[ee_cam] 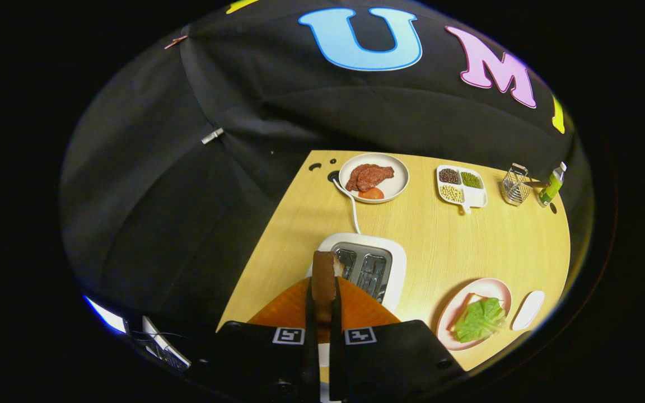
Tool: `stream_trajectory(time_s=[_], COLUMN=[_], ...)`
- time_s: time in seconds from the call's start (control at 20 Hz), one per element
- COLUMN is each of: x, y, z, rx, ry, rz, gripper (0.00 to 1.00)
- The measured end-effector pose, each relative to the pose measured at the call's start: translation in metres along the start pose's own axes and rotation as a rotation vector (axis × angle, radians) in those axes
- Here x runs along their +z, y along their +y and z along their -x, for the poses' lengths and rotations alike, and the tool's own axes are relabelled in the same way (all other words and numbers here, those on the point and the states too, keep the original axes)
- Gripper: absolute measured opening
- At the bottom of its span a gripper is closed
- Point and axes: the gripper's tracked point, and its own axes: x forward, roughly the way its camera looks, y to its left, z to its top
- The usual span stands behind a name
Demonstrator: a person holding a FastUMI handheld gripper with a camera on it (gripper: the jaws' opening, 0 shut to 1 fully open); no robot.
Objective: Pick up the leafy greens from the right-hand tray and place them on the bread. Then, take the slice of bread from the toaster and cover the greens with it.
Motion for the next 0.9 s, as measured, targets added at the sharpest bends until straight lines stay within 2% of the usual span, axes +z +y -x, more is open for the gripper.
stream_trajectory(time_s=[0.2,0.4,0.5,0.7,0.9], x=[0.017,0.027,0.023,-0.005,-0.048], y=[-0.017,-0.077,-0.120,-0.219,-0.276], z=[0.048,0.089,0.104,0.118,0.104], rx=[0.065,0.050,0.007,-0.142,-0.196], ry=[-0.036,-0.089,-0.096,-0.101,-0.098], rz=[-0.073,-0.133,-0.150,-0.198,-0.241], gripper=[0.11,0.11,0.11,0.11,0.11])
